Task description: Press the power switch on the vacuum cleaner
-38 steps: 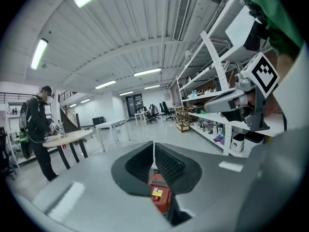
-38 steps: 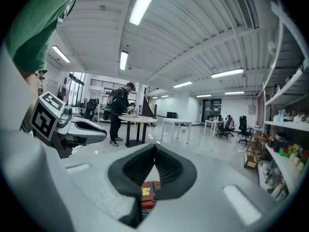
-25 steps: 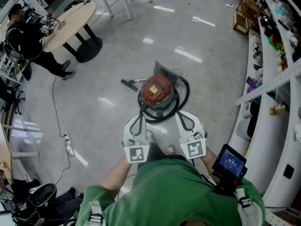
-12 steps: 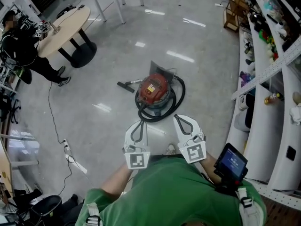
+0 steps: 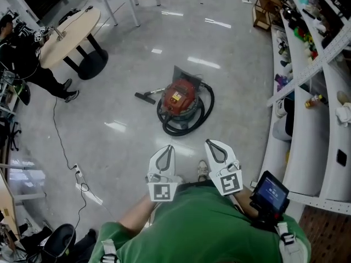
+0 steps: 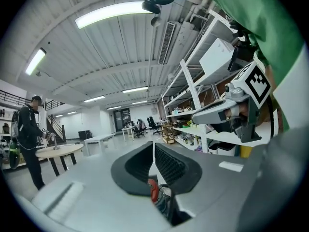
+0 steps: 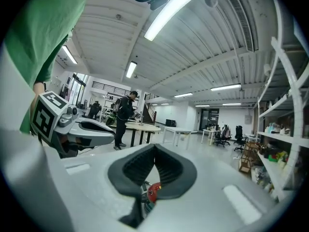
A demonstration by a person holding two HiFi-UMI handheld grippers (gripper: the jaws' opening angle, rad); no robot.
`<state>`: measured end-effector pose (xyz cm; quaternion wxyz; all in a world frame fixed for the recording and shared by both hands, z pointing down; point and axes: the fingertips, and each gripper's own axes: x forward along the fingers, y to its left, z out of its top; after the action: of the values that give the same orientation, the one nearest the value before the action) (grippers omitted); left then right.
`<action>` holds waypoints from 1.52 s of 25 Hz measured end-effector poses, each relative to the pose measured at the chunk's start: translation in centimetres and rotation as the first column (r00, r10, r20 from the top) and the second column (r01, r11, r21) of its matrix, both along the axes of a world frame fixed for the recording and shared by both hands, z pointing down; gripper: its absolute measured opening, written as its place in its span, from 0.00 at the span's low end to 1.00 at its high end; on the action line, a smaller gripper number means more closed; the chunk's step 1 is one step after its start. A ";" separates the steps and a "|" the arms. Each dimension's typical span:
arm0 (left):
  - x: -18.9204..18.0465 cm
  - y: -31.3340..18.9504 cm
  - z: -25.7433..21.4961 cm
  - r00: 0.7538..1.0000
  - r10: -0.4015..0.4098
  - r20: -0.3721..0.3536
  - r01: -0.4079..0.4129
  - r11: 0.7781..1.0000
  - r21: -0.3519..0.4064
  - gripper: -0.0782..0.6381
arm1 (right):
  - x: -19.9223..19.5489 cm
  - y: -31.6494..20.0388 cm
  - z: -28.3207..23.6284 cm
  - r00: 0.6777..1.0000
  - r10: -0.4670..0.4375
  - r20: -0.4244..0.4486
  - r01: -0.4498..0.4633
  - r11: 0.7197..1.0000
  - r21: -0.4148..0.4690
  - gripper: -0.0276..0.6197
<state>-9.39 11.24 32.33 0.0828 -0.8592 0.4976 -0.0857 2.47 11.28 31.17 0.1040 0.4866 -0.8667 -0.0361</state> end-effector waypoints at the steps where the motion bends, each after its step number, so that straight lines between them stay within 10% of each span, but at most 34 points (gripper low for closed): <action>1: -0.1 0.5 0.2 1.000 0.006 0.001 -0.006 1.000 -0.012 0.12 | -0.1 0.5 0.1 1.000 0.009 -0.001 -0.009 1.000 -0.007 0.05; 38: 0.8 4.1 1.3 0.993 0.111 -0.030 -0.113 0.990 -0.084 0.12 | -1.0 5.4 0.7 0.995 0.093 0.027 -0.092 0.995 -0.034 0.05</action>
<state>-8.59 15.32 33.65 0.0441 -0.8895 0.4456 -0.0912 1.50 16.69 31.84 0.1012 0.5249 -0.8451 -0.0102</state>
